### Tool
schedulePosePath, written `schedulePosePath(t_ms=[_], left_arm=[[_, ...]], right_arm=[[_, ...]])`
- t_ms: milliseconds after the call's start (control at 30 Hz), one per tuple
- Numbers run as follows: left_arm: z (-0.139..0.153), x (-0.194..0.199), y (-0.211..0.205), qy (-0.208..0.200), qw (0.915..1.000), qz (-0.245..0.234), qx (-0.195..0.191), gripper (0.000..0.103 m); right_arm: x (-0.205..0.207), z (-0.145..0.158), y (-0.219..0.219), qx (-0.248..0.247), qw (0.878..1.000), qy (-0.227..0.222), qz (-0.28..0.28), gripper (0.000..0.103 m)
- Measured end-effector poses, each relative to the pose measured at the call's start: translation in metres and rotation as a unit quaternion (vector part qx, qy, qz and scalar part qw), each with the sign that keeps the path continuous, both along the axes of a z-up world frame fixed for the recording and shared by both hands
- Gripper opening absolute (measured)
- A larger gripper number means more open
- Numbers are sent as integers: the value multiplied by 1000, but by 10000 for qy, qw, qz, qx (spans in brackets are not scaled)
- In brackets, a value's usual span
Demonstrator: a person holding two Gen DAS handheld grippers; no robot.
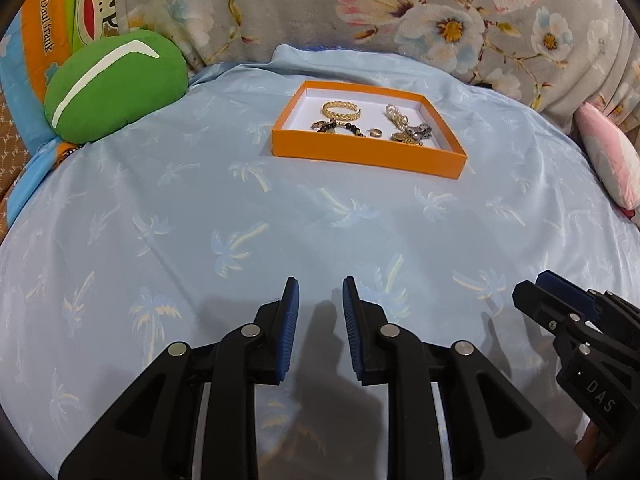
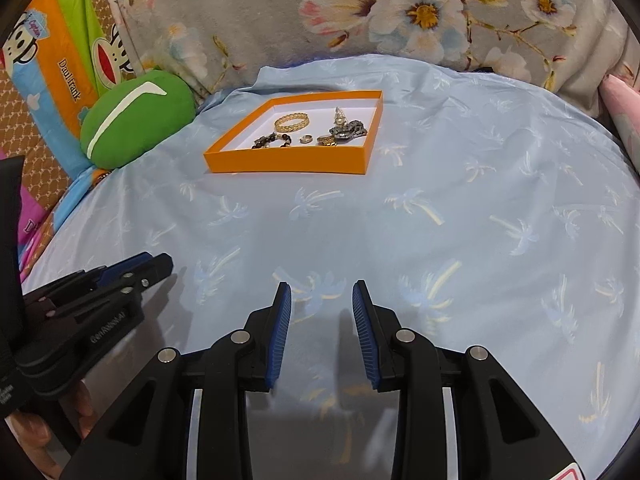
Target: Organize jewelry
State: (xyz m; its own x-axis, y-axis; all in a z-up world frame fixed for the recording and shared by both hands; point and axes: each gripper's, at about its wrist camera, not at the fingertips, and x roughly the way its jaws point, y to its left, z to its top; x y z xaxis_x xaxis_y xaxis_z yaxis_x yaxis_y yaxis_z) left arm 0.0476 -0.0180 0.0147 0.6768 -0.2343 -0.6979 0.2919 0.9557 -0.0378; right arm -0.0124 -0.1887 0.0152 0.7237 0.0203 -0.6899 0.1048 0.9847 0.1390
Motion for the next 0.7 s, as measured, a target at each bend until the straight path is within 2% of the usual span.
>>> schedulePosePath(t_ms=[333,700], left_arm=[[-2,6,3,89,9998,133,-70,21],[2,35,-20,-106,9994,294,180,21]], right_arm=[[6,-1,2,86,9999,9,-85,32],[51,0,-2,15,9998,21,-212,32]])
